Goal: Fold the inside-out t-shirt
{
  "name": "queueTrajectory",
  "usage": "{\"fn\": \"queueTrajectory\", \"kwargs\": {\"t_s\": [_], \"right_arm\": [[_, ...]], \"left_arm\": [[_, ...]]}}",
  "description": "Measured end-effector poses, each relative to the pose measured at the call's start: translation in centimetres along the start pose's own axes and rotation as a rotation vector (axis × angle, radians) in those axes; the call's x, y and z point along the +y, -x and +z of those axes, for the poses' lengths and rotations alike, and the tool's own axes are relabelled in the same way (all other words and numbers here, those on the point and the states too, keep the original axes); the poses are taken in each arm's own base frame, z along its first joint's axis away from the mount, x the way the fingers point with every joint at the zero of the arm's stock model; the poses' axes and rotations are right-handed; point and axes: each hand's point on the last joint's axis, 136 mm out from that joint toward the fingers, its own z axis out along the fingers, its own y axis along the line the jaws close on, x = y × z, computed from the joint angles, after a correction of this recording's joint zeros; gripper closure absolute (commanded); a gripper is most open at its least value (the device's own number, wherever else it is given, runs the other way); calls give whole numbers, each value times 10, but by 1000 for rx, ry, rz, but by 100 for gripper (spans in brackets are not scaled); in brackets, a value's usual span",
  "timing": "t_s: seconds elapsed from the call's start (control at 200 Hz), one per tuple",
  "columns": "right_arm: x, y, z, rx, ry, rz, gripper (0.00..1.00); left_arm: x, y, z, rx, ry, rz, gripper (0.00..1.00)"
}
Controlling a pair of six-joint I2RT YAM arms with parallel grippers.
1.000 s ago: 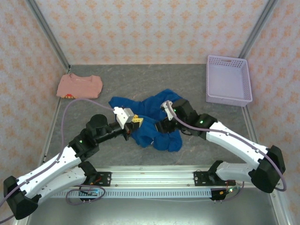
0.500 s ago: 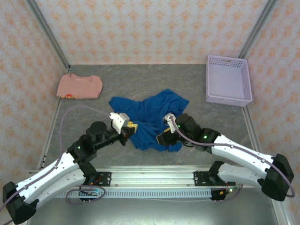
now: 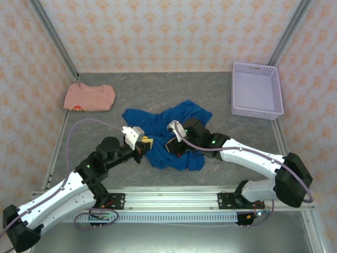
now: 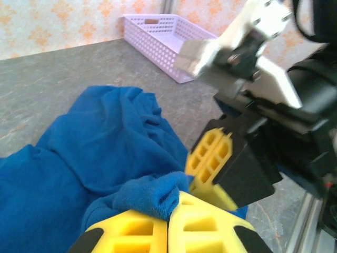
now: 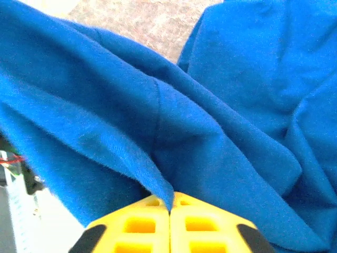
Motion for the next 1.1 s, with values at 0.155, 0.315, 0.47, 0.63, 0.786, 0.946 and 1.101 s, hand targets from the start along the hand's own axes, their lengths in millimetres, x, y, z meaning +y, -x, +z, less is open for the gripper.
{"fn": "queueTrajectory", "kwargs": {"t_s": [0.155,0.315,0.47,0.63,0.786,0.946,1.101], "right_arm": [[11,21,-23,-94,59,33,100],[26,51,-36,-241,159,113,100],[18,47,-21,-249,167,215,100],[16,51,-20,-266,168,251,100],[15,56,-22,-287,169,270,100],[13,59,-23,-296,171,298,100],[12,61,-24,-304,178,310,100]], "left_arm": [[37,-16,-2,67,217,-59,71],[59,-25,-7,178,370,-104,46],[52,-17,-11,203,361,-196,29],[34,-29,-1,260,266,-305,31],[34,-55,13,380,272,-323,49],[29,-63,21,419,247,-334,47],[38,-58,35,415,293,-328,49]]}}
